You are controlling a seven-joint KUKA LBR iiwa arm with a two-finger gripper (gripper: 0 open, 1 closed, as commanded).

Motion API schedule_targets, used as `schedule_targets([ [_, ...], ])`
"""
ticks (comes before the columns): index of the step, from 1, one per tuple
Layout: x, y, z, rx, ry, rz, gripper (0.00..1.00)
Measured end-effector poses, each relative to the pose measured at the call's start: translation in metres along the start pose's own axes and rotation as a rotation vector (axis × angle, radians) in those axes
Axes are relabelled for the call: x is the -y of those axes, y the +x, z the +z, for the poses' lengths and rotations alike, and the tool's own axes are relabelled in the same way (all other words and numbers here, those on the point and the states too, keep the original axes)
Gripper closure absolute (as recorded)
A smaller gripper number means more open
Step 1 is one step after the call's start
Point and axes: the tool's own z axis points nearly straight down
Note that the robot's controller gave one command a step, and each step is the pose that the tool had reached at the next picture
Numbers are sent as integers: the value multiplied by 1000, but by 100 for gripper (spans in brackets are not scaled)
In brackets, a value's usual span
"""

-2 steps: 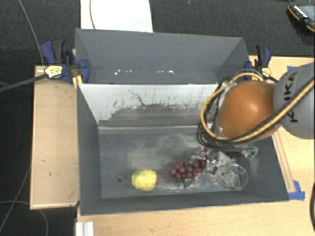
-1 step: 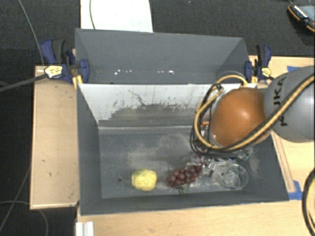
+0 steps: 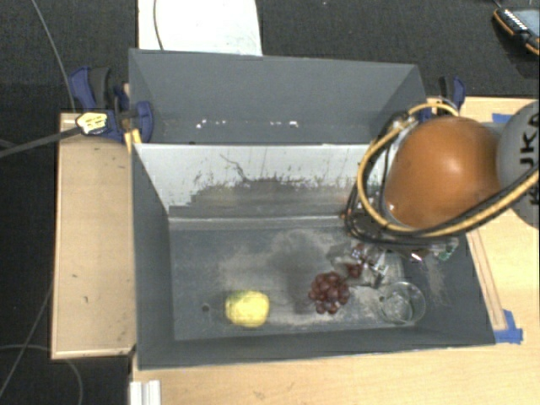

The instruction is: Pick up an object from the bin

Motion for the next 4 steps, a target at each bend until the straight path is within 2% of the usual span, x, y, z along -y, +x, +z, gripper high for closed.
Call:
schedule_targets([
  [1, 8, 1, -29, -10, -14, -127, 100],
  [2, 14, -7, -1, -2, -5, -40, 100],
  [3, 14, -3, 5, -5, -9, -66, 100],
  [4, 18, 34, 6, -4, -9, -42, 100],
])
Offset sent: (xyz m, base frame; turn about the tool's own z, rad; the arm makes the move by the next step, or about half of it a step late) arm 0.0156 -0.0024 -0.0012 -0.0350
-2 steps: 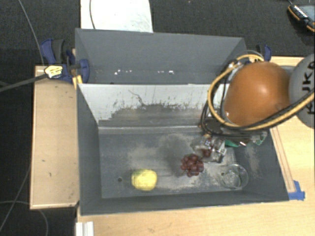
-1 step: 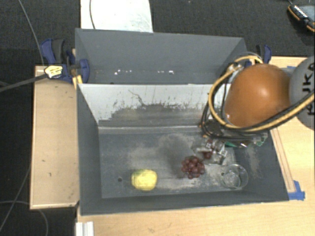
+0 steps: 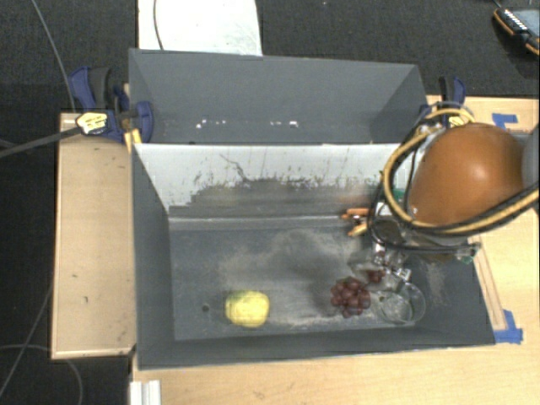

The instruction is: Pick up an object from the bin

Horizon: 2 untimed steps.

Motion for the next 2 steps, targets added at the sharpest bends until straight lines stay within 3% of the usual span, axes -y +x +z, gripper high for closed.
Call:
schedule_targets([
  [1, -8, -38, 10, 5, 1, -60, 100],
  [2, 4, -28, -90, 3, -1, -45, 100],
])
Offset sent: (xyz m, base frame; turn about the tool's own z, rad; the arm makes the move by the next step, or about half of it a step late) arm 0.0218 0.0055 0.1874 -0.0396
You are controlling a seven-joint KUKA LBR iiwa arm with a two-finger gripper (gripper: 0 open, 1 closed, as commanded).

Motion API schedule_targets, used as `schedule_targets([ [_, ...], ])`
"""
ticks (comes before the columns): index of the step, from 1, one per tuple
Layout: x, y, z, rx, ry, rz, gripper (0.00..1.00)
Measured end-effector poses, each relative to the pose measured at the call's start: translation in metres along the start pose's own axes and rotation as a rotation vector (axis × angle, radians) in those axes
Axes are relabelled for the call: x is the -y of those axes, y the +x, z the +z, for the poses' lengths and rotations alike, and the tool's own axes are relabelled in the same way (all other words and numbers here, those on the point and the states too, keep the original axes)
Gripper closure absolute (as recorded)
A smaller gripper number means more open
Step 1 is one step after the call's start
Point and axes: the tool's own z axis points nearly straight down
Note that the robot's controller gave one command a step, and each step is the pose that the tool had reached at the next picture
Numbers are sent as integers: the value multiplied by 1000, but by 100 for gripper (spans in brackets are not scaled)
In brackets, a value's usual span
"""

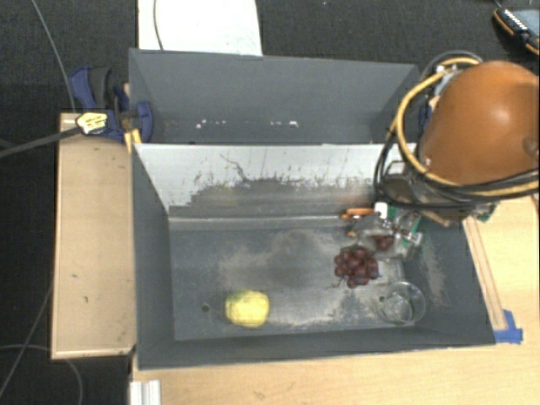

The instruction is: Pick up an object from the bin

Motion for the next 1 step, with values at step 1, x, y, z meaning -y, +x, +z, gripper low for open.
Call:
schedule_targets([
  [1, -3, -2, -13, 7, 16, -1, 100],
])
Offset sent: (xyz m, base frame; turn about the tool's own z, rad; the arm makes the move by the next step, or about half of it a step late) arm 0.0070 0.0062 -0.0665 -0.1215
